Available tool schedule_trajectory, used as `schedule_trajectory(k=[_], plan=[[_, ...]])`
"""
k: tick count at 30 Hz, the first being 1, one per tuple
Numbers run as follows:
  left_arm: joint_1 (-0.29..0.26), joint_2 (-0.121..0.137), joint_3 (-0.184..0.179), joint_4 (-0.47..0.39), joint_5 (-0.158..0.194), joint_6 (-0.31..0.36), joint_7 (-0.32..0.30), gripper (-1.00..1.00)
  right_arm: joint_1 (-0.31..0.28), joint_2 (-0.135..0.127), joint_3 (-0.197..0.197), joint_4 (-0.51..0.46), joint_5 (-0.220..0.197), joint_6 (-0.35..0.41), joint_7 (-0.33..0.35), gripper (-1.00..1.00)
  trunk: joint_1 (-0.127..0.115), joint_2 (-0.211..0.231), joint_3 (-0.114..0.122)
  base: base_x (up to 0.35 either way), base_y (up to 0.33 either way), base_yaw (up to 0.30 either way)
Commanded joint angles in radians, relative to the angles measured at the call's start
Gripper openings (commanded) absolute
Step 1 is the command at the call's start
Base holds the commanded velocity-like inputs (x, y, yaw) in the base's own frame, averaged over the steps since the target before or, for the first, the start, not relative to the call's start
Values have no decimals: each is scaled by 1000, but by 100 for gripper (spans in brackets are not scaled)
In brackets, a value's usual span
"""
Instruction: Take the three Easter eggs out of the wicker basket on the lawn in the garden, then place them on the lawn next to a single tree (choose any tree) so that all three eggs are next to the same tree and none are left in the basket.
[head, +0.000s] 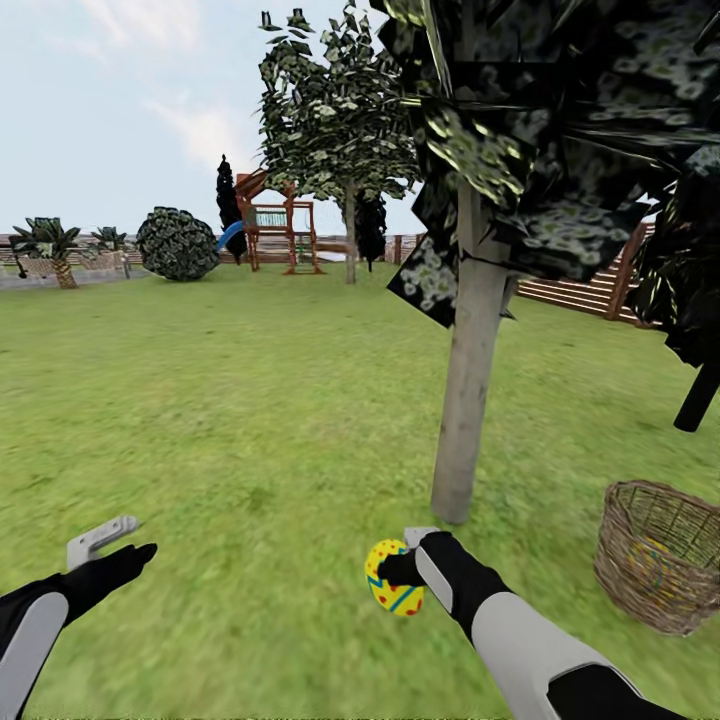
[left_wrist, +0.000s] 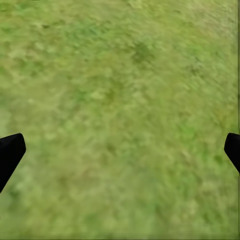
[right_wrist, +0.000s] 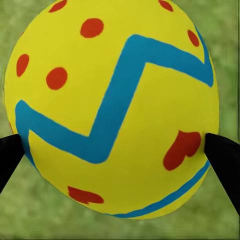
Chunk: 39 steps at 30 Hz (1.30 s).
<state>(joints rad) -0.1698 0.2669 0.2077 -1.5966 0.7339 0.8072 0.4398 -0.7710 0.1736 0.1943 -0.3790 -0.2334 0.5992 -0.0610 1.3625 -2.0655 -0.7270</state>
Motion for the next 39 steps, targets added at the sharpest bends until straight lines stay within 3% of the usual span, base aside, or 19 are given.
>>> schedule_trajectory(k=[1,7,12,16,22,39], plan=[[-12,0,1,-1,12,17,10,100,-1,-3,8,-1,-8,8,-8,-100,4,-8,-4,0,0,-7],[-122,1,3,-1,9,110,19,100,-1,-23,7,-1,-4,13,-12,-100,27,-50,-23,0,0,-2],[-174,5,4,10,13,142,30,100,1,-26,7,-2,-5,1,-5,-100,46,-85,-39,0,0,0],[-185,7,5,10,16,144,31,100,0,-21,5,-3,-14,-4,0,-100,61,-113,-51,0,0,0],[-187,8,6,10,14,144,35,100,1,-16,10,0,-21,-73,2,-100,84,-155,-71,0,0,-70],[-188,9,4,9,12,144,37,100,1,-8,11,-1,-23,-81,4,-100,149,-274,-135,0,0,-245]])
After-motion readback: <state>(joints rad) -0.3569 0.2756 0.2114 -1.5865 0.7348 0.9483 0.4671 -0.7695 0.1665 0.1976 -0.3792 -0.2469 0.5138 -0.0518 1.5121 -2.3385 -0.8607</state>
